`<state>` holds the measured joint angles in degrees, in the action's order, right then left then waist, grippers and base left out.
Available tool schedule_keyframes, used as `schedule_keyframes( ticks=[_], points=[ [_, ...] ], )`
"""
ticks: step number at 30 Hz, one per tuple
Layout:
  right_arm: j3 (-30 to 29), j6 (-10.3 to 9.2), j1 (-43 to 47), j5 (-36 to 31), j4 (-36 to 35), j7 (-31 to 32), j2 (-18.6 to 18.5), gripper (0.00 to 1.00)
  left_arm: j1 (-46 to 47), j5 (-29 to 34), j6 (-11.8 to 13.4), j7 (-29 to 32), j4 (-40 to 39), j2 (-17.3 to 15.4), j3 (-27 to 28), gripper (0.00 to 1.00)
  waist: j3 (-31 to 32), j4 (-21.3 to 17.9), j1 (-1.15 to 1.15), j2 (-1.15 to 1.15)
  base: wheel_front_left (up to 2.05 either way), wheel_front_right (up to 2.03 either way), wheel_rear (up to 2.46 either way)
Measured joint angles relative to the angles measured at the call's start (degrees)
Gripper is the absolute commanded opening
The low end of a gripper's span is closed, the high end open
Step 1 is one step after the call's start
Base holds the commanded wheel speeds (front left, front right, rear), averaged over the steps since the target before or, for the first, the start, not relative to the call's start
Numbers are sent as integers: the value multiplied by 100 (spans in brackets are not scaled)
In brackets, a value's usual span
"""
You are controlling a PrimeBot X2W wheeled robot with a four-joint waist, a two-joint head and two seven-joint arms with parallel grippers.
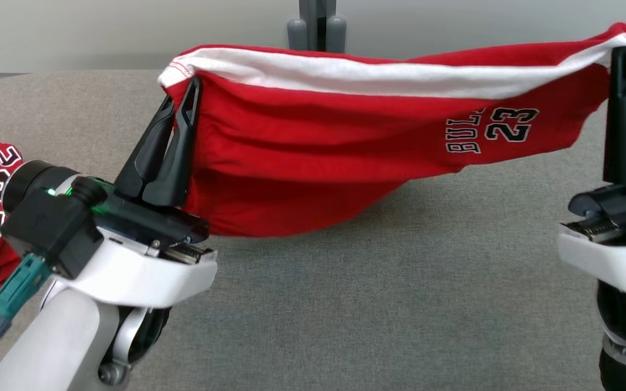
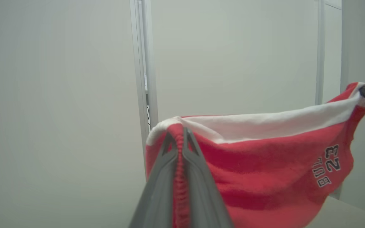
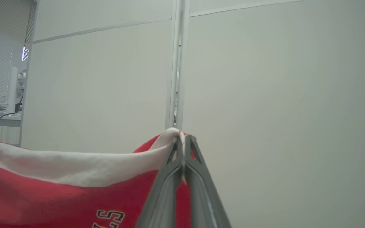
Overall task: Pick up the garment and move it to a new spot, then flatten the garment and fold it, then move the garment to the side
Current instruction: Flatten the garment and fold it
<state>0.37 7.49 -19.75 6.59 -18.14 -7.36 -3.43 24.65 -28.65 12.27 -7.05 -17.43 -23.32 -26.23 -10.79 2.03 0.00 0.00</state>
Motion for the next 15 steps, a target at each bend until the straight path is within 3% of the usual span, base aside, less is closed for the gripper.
schedule_keyframes(
  ticks=[8,15],
  points=[
    [-147,0,393,-41,-1070,296,21,0,-252,43,177,152,-809,-169,53,0,49,-37,0,0,0,0,0],
    [-105,0,477,83,-1037,455,43,0,-337,27,216,171,-884,-197,74,0,18,-85,0,0,0,0,0]
  ],
)
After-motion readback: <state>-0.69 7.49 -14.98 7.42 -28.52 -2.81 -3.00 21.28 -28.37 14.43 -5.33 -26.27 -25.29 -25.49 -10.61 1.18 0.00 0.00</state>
